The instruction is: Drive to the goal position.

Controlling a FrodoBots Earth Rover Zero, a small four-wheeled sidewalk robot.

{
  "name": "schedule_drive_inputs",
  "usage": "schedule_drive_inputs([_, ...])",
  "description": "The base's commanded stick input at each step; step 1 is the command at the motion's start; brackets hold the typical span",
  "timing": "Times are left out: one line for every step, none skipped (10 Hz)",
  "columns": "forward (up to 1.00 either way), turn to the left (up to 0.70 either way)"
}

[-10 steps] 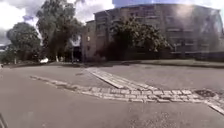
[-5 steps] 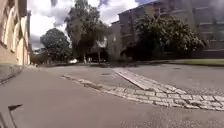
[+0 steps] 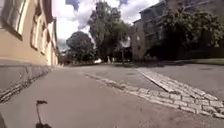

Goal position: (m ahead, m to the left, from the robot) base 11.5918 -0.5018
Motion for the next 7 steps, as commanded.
schedule_drive_inputs([0.00,0.00])
schedule_drive_inputs([0.00,0.00])
schedule_drive_inputs([0.00,0.00])
schedule_drive_inputs([0.00,0.00])
schedule_drive_inputs([0.00,0.00])
schedule_drive_inputs([0.00,0.00])
schedule_drive_inputs([0.18,0.00])
